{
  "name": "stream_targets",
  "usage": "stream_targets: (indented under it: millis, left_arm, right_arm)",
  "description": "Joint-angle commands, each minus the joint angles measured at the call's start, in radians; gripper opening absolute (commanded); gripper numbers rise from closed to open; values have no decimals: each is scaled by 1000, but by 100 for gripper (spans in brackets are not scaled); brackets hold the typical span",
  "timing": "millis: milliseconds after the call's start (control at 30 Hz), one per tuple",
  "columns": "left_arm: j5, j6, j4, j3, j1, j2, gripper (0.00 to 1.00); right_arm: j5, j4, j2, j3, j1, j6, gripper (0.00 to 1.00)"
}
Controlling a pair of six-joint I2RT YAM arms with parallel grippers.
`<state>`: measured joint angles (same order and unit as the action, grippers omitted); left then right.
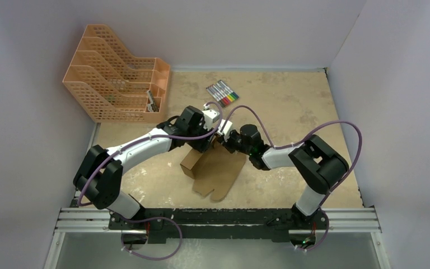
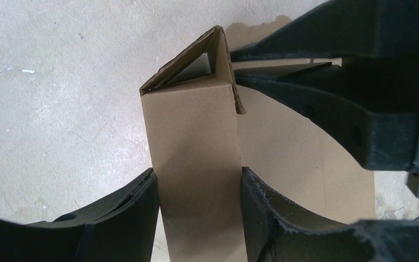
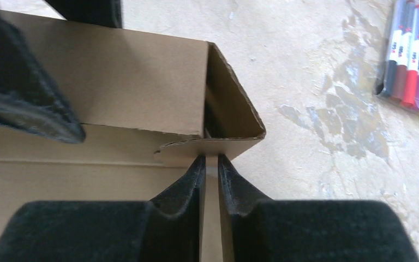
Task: Fold the paper box
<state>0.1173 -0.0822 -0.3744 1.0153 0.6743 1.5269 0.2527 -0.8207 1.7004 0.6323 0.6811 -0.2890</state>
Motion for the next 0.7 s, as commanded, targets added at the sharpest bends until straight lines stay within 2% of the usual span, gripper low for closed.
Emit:
stream_targets:
  millis: [0,100,433,667]
  left_arm:
    - [133,15,-27,0,24,27,42]
    - [135,18,-32,7,24,27,42]
    - [141,25,-45,16,25,33,42]
    - [158,33,-54,20,25,32,42]
  right_arm:
    - [-115,-140,26,30,11,16,20]
    - [-99,-152,40,35,12,25,26]
    - [53,-101,85,97,11,37,38]
    - [136,-41,108,152,9,-26,43]
